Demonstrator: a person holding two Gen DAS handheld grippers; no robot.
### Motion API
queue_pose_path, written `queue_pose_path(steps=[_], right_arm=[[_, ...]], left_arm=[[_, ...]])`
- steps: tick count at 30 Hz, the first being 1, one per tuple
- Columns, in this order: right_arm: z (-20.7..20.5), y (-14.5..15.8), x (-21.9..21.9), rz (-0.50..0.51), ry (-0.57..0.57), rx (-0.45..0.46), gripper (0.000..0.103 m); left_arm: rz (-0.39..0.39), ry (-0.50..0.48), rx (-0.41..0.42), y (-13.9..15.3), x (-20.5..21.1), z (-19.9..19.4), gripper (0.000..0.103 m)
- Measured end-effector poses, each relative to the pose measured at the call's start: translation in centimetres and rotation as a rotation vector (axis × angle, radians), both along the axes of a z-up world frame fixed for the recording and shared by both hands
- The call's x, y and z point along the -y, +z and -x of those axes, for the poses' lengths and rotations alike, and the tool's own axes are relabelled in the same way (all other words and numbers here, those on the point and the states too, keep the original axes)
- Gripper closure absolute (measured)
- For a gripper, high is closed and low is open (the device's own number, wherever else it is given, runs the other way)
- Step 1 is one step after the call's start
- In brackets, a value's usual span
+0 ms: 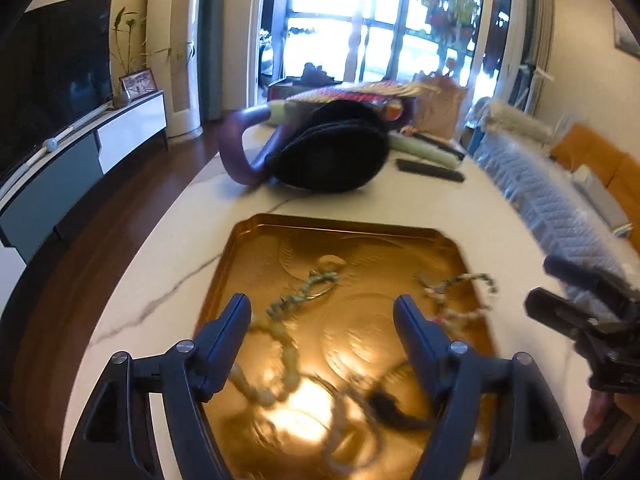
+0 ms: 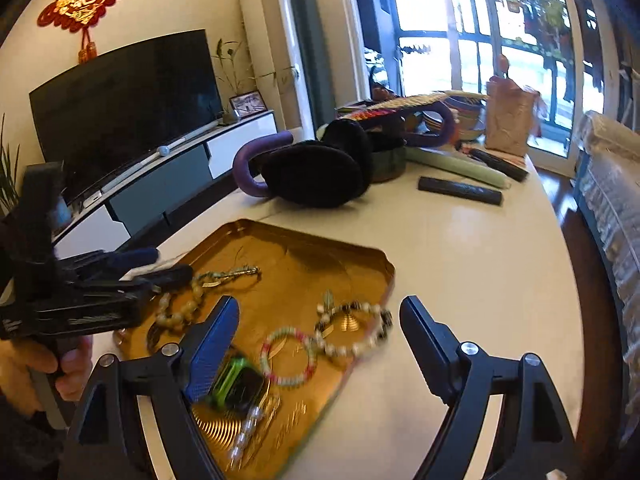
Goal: Organize jewelry
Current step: 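Open both tools to drop both bracelets into the copper tray, then grasp the multicolour bead bracelet with right tool while left tool approaches the crystal bracelet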
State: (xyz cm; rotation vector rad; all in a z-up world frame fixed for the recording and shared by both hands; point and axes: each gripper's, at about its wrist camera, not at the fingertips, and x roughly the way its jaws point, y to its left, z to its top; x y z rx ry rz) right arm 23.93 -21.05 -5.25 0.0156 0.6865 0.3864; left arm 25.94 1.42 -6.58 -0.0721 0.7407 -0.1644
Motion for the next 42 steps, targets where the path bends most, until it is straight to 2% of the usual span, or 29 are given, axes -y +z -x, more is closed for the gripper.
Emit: queue_pose_path(steps=[3,6,11,15,19,24,25,26,27,28,29,32,33,37,38,42], right_arm=[[2.6,0.9,1.0,-0.054,-0.014,-0.025,0.010],[5.6,1.8,1.3,-0.046,-0.033,-0.008,0.000],[9.1,3.1,0.2,0.049,-0.037,-0.015,0.000],[12.2,3.8,0.3,0.001,-0.011,-0.019,0.000],[14.3,1.9,-0.1,0.035,-0.005,-0.068,0.000],[15.9,-1.3,-0.6,0.069,0.038,-0.064,0.002],[15.8,-1.9,-0.5,0.060,0.039,-0.078,0.004],[15.7,-2.5,-0.4,0.044,0.054,-0.102,0.015],[15.6,-3.0,-0.5,0.040,0.071,-0.121,0.032],[15.4,-3.7,-0.7,0.050,0.088,-0.139,0.041],[15.2,-4.3,-0.8,0.066,0.093,-0.147,0.057],[14.5,-5.9,-0.7,0.047,0.103,-0.201,0.067],[14.3,-6.3,-0.6,0.033,0.106,-0.218,0.073],[14.1,-6.9,-0.7,0.025,0.132,-0.244,0.084],[14.0,-6.9,-0.6,0.009,0.148,-0.254,0.093],[14.4,-6.8,-0.5,0.039,0.145,-0.247,0.099]], left_arm=[[0.002,-0.027,0.003,0.7,0.7,2.5,0.029],[-0.014,-0.050,0.024,1.6,1.3,5.1,0.029],[0.020,-0.065,-0.016,3.2,1.4,8.1,0.029],[-0.021,-0.068,-0.019,3.7,1.9,10.6,0.029],[0.015,-0.084,-0.057,2.3,1.6,13.1,0.029],[0.055,-0.103,-0.101,-0.1,2.0,15.0,0.029],[0.058,-0.109,-0.103,-0.4,2.2,15.3,0.029],[0.059,-0.111,-0.098,-0.6,2.3,15.6,0.029],[0.062,-0.111,-0.092,-0.8,2.4,15.8,0.029],[0.064,-0.110,-0.090,-1.1,2.5,15.9,0.029],[0.063,-0.109,-0.099,-1.5,2.7,15.9,0.029],[0.048,-0.131,-0.167,-2.9,3.5,15.4,0.029],[0.036,-0.142,-0.174,-3.2,3.9,15.4,0.029],[-0.032,-0.154,-0.156,-3.6,5.2,15.6,0.030],[-0.037,-0.158,-0.156,-3.8,5.3,15.7,0.031],[-0.041,-0.179,-0.172,-4.3,5.6,15.5,0.035]])
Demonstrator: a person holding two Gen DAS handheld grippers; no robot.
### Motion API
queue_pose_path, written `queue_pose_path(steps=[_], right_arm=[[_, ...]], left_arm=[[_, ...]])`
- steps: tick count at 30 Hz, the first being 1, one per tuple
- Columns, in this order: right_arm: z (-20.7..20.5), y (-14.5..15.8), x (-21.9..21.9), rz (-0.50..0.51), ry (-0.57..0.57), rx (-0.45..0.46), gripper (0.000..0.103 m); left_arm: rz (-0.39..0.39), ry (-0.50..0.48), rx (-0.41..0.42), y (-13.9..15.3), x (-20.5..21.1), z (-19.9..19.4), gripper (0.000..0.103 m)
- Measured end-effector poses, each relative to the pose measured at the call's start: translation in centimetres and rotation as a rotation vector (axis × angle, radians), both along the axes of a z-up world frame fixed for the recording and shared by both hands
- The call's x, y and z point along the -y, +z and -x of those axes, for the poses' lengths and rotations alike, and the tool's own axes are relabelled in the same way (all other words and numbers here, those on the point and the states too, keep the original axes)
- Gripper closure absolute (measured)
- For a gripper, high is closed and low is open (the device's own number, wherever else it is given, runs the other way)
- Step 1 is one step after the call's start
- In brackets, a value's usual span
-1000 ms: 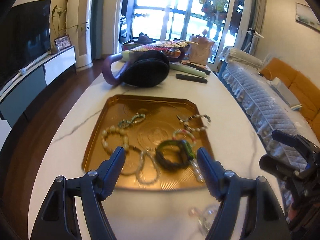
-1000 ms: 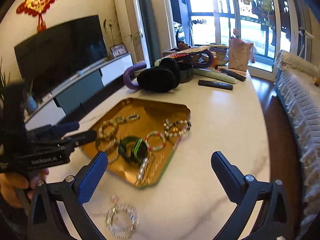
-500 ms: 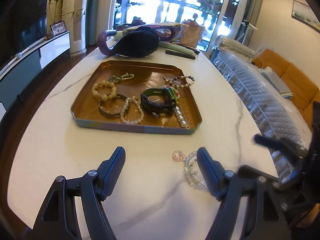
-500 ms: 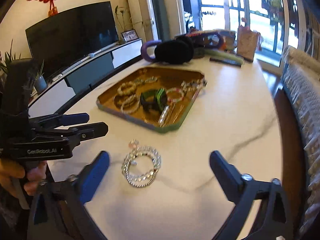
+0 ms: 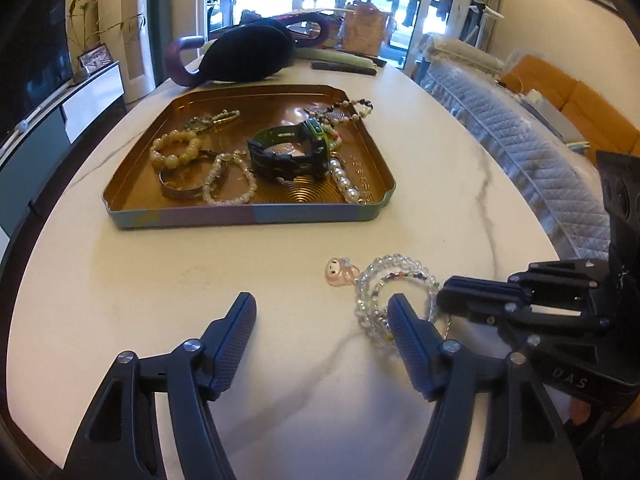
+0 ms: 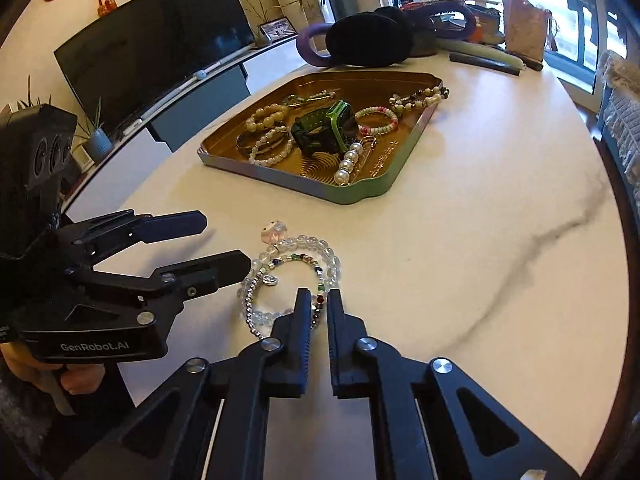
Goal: Organize jewelry
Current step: 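Grasp the multicolour bead bracelet with right tool while left tool approaches the crystal bracelet, then grasp the clear crystal bracelet with pink charm using the left tool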
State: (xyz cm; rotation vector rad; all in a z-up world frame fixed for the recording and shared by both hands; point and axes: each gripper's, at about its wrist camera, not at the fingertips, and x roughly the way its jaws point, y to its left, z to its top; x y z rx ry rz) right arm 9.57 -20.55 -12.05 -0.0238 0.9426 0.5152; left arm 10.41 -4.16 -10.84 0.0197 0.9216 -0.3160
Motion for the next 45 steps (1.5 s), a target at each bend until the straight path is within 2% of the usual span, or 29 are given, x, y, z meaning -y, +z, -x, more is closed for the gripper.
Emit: queue_pose_path(steps=[4,8,11,13,15,18,24,25,26,28,35,38,40,43,45], right_arm=[[0.5,1.3,0.5,0.034,-0.004,0.058,0.100],[0.6,3.2,2.6,0.051,-0.061,0.121,0.100],[0.5,3.2,3.7,0.058,-0.082,0.119,0.099],[0.5,2.6,3.8,0.028,-0.089,0.103,0.092],[0.5,1.5,3.0,-0.012,-0.045,0.050,0.082],[0.9,0.9,1.2,0.003,0.017,0.044,0.076],[0.8,0.0,-0.9,0.056,0.063,0.034,0.077],[0.6,-0.1,-1.0,0.076,0.061,0.039,0.085],[0.4,-0.1,-1.1,0.085,0.068,0.034,0.100],[0.1,0.0,-0.8,0.093,0.059,0.032,0.100],[0.3,2.0,1.4,0.183,-0.014,0.134,0.100],[-0.1,2.4,4.0,0.124,-0.075,0.111,0.100],[-0.2,2.0,4.7,0.097,-0.071,0.087,0.100],[0.0,1.2,4.2,0.128,-0.052,0.072,0.100],[0.0,0.9,3.8,0.158,-0.055,0.083,0.098]], left_arm=[[0.000,-0.006,-0.001,0.0,0.2,0.0,0.036],[-0.013,-0.006,0.010,0.1,0.3,0.2,0.036],[-0.012,-0.001,0.008,0.0,0.1,0.2,0.036],[-0.013,0.008,0.004,0.0,-0.2,0.2,0.036],[-0.009,0.021,-0.002,0.0,-0.6,0.1,0.036],[0.013,0.041,-0.021,-0.1,-1.3,0.0,0.036],[0.016,0.055,-0.027,-0.3,-1.8,0.1,0.036],[0.014,0.053,-0.027,-0.3,-1.8,0.1,0.036],[0.011,0.052,-0.026,-0.3,-1.8,0.1,0.036],[0.011,0.047,-0.028,-0.4,-1.7,0.1,0.036],[0.019,0.008,-0.014,0.0,-0.7,0.4,0.036],[0.025,-0.037,-0.030,-0.3,0.4,0.3,0.036],[0.019,-0.070,-0.036,-0.6,1.2,0.2,0.036],[-0.014,-0.089,-0.002,-0.7,2.0,0.1,0.037],[-0.018,-0.093,0.015,-0.8,2.3,-0.1,0.046]])
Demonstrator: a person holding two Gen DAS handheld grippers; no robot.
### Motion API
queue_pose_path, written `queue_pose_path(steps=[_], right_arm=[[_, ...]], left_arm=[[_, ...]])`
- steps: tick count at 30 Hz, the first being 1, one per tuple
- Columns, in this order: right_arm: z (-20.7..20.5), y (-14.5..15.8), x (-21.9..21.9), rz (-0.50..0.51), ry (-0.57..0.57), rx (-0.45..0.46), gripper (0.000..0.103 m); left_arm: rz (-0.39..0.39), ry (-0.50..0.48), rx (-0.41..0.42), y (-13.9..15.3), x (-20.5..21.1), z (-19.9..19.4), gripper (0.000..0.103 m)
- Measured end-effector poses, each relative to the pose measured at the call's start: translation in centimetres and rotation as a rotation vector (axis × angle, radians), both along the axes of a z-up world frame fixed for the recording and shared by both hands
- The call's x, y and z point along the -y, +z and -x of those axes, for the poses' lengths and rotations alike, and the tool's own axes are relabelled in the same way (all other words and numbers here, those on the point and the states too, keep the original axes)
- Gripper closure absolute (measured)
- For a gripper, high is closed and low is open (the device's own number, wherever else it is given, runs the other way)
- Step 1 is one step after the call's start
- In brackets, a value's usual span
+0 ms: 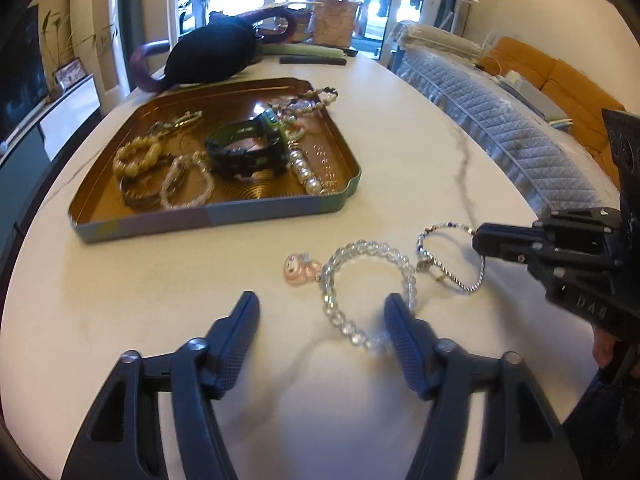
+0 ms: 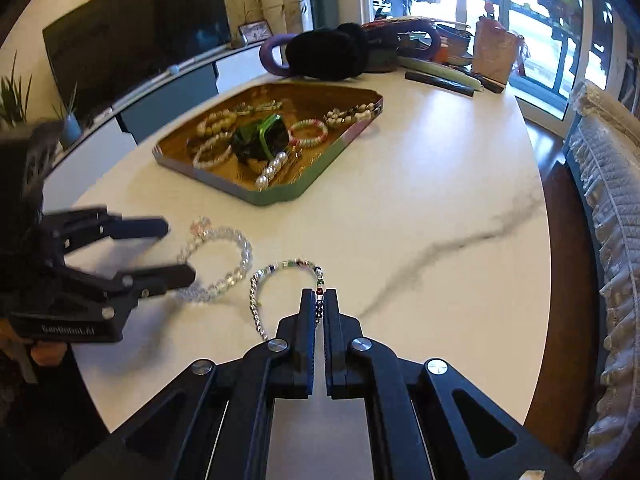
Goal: Organize jewelry
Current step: 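Grasp the clear crystal bracelet with pink charm using the left tool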
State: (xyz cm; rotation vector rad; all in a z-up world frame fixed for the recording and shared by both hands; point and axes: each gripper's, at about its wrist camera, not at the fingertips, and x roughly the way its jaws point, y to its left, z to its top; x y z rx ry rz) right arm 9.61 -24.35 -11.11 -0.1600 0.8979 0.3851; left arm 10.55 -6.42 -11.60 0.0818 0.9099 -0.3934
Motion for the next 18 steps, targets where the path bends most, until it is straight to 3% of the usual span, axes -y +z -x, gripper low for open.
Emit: queue_pose_path(steps=[2,4,6,11,13,14,15,16,18], right_arm=[[-0.3,-0.2,-0.3,0.022,-0.005,0.000,0.089],[-0.6,-0.2,0.0,0.009,-0.033,0.011,0.073],[-1.1,-0.5,0.0,-0.018,-0.041,0.000,0.055],[-1.5,-1.1,-1.6,0.051,0.010,0.018,0.051],[-1.5,-1.2,-1.8,0.043,0.027,0.017,0.055],[-1.6,-1.1,-1.9,0.045,0.035,0.019,0.063],[-1.7,-1.0,-1.9,0.049,0.037,0.021,0.092],[-1.8,-1.0,-1.9,0.051,0.031,0.015,0.100],[-2.0,-1.0,-1.8,0.044,0.022,0.000,0.100]], left_arm=[[-0.053,0.013,0.036,-0.1,0.1,-0.2,0.079],[-0.036,0.023,0.018,0.1,-0.7,-1.0,0.096],[0.005,0.047,-0.013,0.1,-2.1,-1.5,0.095],[0.087,0.112,-0.061,0.1,-4.9,-1.9,0.095],[0.058,0.102,-0.042,0.1,-4.5,-1.5,0.095],[0.046,0.098,-0.033,0.0,-4.2,-1.5,0.095],[0.031,0.092,-0.022,0.0,-4.0,-1.2,0.095],[0.028,0.082,-0.018,0.0,-3.8,-1.1,0.095],[0.032,0.069,-0.024,0.0,-3.9,-1.2,0.095]])
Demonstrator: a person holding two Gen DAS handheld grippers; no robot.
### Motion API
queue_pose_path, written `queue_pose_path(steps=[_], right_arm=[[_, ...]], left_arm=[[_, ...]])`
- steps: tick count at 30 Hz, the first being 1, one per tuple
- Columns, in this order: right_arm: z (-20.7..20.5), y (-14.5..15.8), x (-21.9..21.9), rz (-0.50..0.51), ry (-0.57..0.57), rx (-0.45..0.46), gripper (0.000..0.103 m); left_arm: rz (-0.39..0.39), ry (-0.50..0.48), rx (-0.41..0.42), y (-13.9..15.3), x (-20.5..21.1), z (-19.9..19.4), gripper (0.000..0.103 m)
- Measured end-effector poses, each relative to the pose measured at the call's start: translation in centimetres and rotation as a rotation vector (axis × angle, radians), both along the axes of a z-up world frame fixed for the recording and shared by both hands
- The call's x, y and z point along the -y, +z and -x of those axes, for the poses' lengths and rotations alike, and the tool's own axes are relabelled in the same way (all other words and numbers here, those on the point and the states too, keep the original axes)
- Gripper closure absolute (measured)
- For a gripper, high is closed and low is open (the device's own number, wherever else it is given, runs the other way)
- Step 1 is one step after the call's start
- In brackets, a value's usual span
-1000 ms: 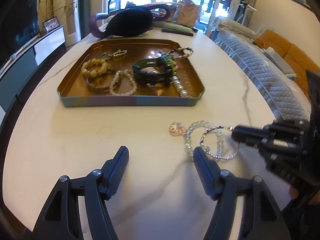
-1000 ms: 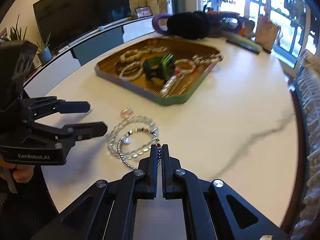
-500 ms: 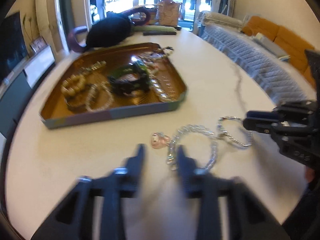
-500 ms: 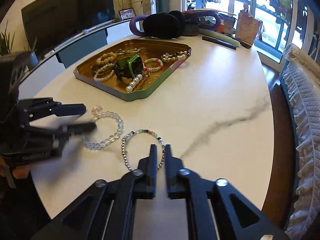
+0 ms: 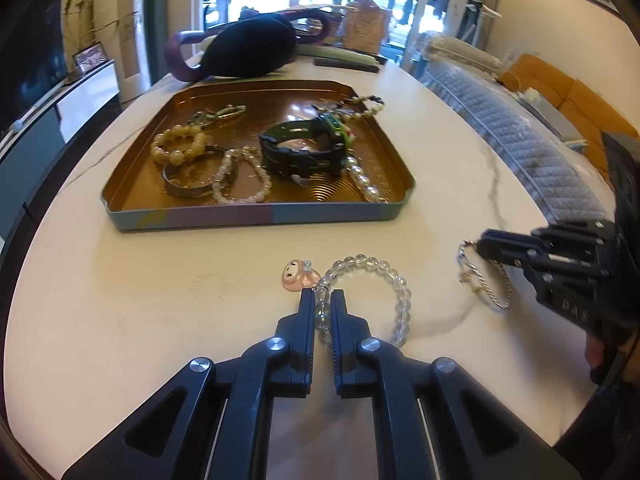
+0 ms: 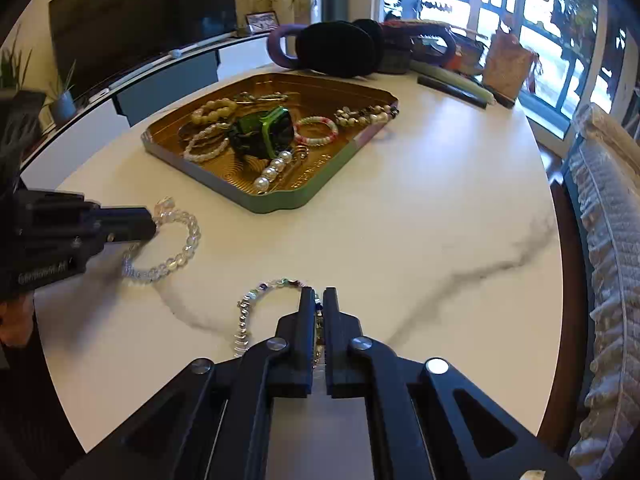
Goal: Organize jewelry
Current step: 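Grasp the clear crystal bracelet with pink charm using the left tool, then lift and carry the crystal bracelet with left tool while right tool carries the multicolour bracelet to the tray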
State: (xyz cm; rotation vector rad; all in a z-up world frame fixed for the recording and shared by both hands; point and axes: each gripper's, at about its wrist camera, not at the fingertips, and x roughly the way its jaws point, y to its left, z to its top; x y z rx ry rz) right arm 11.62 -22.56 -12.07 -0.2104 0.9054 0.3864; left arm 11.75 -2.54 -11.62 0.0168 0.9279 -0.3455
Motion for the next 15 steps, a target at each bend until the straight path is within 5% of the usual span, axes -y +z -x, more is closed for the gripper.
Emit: queue_pose_path(steps=[4,15], right_arm=[[0.3,0.3,-0.1,-0.016,-0.003,0.018,0.101],[3.0,3.8,-0.2,-0.012,-0.021,0.162,0.101]], left_arm=[[0.064,0.014,0.009,1.0,-1.4,0.5,0.095],[0.060,0.025,0.117,4.0,-2.4,2.6,0.095]])
